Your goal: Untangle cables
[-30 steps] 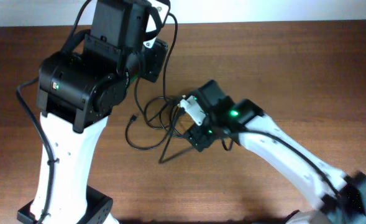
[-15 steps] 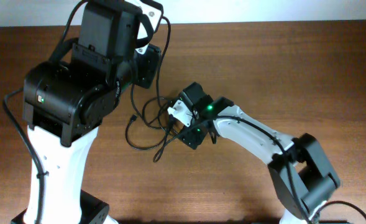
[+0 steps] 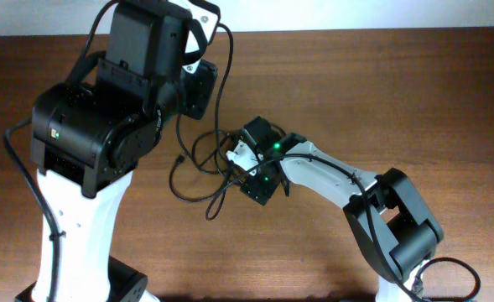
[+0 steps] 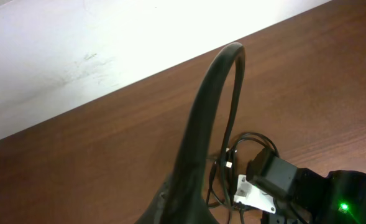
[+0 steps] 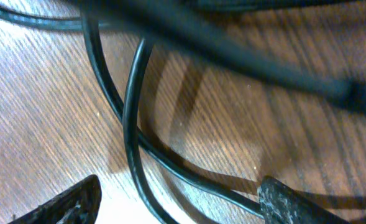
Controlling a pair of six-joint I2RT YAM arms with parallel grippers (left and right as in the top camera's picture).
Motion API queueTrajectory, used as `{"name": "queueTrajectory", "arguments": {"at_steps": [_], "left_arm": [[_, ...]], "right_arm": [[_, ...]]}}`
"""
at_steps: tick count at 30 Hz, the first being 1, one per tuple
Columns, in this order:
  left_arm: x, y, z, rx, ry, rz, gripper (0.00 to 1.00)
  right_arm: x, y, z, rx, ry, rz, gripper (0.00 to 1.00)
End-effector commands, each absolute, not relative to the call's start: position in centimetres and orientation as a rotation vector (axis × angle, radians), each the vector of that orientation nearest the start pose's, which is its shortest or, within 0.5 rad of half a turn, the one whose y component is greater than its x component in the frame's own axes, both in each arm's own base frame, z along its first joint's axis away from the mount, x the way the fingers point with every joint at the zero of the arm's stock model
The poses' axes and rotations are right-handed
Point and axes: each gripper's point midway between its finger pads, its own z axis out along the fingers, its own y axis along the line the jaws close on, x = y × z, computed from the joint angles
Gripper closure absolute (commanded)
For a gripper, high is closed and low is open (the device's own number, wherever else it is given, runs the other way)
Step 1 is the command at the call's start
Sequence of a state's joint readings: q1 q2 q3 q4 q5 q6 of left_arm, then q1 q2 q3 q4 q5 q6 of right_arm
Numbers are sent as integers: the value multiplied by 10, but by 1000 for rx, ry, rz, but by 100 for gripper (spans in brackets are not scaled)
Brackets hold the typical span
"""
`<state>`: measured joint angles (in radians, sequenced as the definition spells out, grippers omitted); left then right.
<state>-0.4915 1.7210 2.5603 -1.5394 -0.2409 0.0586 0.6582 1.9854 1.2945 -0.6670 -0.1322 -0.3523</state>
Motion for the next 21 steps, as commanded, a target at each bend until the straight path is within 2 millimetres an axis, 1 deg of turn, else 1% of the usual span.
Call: {"name": "queueTrajectory", "arguments": {"at_steps": [1, 3, 4, 5, 6, 7, 9, 11, 13, 15, 17, 19, 20, 21], "left_arm": [[334, -129, 457, 444, 2150, 32, 100], [336, -128, 458, 436, 2144, 40, 100], [336, -125, 459, 425, 2143, 59, 100], [337, -121, 460, 412, 2141, 82, 100], [338, -120, 460, 406, 2139, 89, 100], [339, -120, 461, 400, 2136, 89, 100], [339, -121, 462, 398, 2130, 86, 100], [341, -125, 464, 403, 2122, 58, 100], [344, -135, 463, 424, 2115, 9, 100], [349, -145, 462, 445, 2109, -37, 100], [356, -163, 458, 486, 2102, -116, 100], [360, -180, 455, 528, 2098, -195, 100], [362, -193, 453, 563, 2089, -260, 100], [364, -202, 452, 585, 2080, -299, 100]], "right_arm": [[314, 275, 47, -1431, 2509, 266, 21], [325, 276, 86, -1382, 2463, 273, 21], [333, 275, 112, -1311, 2447, 274, 21], [342, 271, 143, -1229, 2429, 278, 21], [348, 268, 167, -1171, 2408, 286, 21], [354, 258, 199, -1088, 2389, 285, 21], [356, 243, 229, -1020, 2371, 272, 21], [355, 222, 259, -960, 2353, 258, 21], [353, 197, 282, -868, 2353, 205, 21], [350, 174, 299, -787, 2348, 137, 21], [342, 149, 323, -694, 2316, 89, 20], [332, 129, 344, -600, 2281, 69, 20], [324, 117, 357, -546, 2260, 58, 20], [318, 108, 366, -506, 2243, 48, 18]]}}
